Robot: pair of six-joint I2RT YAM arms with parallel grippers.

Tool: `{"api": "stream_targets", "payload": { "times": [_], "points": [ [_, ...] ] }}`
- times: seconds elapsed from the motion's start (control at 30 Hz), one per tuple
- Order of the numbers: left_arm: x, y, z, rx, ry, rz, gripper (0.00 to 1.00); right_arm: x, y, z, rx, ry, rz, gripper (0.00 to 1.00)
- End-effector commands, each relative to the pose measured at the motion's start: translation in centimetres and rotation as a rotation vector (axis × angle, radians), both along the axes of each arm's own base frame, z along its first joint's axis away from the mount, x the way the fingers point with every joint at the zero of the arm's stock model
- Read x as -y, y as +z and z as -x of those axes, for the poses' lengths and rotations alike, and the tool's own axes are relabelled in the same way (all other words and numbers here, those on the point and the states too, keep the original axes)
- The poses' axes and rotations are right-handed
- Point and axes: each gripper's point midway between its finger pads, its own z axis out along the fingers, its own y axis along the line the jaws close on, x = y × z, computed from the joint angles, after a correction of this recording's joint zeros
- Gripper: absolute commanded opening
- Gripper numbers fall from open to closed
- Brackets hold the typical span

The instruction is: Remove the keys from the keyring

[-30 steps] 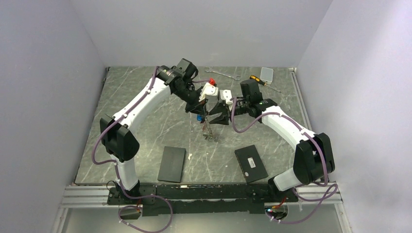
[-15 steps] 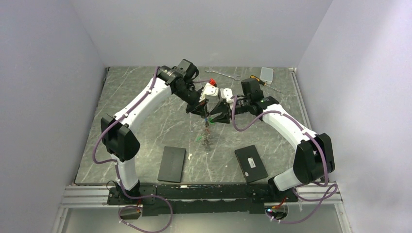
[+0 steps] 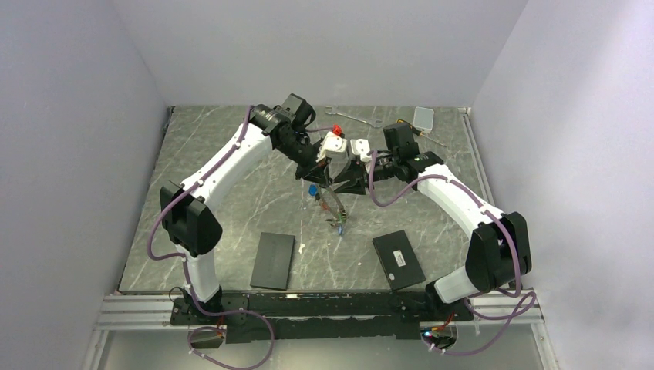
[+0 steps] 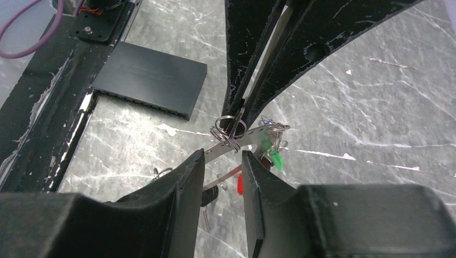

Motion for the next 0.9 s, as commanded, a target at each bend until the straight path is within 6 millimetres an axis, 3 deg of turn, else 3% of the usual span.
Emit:
{"api": "stream_targets", "payload": {
  "times": [0.0,0.17,0.33,0.53,0.87],
  "points": [
    [0.6,0.2,0.3,-0.002,-0.028,0.029,0.00,-0.9,3.0,-0.3,0.083,0.044,-0.073,0.37],
    [0.6,0.5,0.7,-0.008,-0.040,0.041,0.00,0.1,3.4,-1.8,0.069,0.008,-0.100,0.42],
    [0.7,0.6,0.8,-0.012,-0.045,0.047,0.00,-0.2,4.0,-0.9,0.063,0.049,-0.119,0.43],
    [0.8,1.1,0.8,-0.011,-0.049,0.059,0.00,-0.8,3.2,0.4,0.049,0.086,-0.113,0.43],
    [0.8,1.7,1.1,-0.005,-0.054,0.070,0.00,-1.1,1.8,0.2,0.051,0.073,-0.086,0.41]
  ]
}}
